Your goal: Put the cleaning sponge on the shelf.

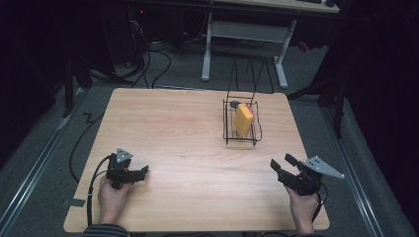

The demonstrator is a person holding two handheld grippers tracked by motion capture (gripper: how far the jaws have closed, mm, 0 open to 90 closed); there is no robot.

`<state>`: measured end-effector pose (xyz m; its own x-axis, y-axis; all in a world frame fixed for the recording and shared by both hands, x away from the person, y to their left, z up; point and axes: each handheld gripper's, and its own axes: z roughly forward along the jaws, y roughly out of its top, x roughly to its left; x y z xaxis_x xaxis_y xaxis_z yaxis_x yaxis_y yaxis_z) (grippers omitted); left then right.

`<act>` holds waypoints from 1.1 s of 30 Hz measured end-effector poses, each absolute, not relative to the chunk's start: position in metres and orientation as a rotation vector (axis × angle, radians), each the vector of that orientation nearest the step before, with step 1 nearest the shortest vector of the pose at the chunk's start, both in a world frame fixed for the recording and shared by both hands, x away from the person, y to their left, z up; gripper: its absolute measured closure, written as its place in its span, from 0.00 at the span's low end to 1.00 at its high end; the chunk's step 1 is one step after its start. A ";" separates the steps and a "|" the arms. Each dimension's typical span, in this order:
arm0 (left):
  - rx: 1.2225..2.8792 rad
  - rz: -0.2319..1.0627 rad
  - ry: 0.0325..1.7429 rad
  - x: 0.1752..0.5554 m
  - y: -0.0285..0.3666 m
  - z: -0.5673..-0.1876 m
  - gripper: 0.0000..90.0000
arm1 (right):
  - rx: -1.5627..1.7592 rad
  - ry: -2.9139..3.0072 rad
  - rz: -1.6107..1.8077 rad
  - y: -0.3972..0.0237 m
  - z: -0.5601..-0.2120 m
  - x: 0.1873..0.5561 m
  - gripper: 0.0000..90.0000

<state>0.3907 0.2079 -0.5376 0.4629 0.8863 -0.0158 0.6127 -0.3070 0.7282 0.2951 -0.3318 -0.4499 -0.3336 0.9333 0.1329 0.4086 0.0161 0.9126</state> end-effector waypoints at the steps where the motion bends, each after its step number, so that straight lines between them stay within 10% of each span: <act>1: 2.036 0.518 1.243 0.391 0.208 -0.538 0.17 | 1.371 1.774 1.299 -0.332 -0.450 0.295 0.39; 33: 2.037 0.518 1.243 0.391 0.208 -0.538 0.17 | 1.501 1.872 1.137 -0.320 -0.508 0.318 0.41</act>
